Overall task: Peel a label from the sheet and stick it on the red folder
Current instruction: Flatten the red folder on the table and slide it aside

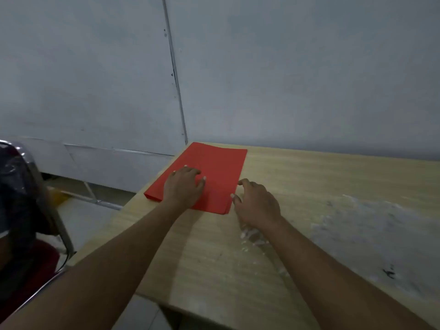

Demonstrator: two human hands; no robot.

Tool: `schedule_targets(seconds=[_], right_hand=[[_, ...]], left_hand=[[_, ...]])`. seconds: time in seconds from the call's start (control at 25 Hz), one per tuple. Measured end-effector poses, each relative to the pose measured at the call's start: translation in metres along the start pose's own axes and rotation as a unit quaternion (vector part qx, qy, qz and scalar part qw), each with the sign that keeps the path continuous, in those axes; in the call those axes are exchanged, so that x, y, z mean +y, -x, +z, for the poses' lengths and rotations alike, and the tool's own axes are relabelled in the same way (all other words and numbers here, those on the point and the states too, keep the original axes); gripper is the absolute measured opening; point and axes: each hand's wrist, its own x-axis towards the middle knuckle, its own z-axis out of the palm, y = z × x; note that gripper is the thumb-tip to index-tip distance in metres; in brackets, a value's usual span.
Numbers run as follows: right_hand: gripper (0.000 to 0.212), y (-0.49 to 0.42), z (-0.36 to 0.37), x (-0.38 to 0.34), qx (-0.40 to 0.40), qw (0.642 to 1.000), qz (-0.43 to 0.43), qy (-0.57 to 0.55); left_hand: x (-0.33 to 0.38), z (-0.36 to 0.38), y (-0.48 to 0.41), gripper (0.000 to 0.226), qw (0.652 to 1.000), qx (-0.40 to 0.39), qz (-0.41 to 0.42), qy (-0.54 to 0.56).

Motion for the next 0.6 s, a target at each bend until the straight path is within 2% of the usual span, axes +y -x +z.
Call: schedule_targets(seconds=[0.2, 0.6], right_hand=[[0.057, -0.013, 0.016, -0.003, -0.028, 0.999, 0.026, -0.012], [0.072, -0.017, 0.037, -0.005, -0.02, 0.998, 0.055, 0.001]], left_hand=[[-0.021, 0.01, -0.003, 0.056, 0.999, 0.007, -0.038, -0.006], [-0.038, 0.019, -0.017, 0.058, 0.998, 0.008, -0.055, -0.039]])
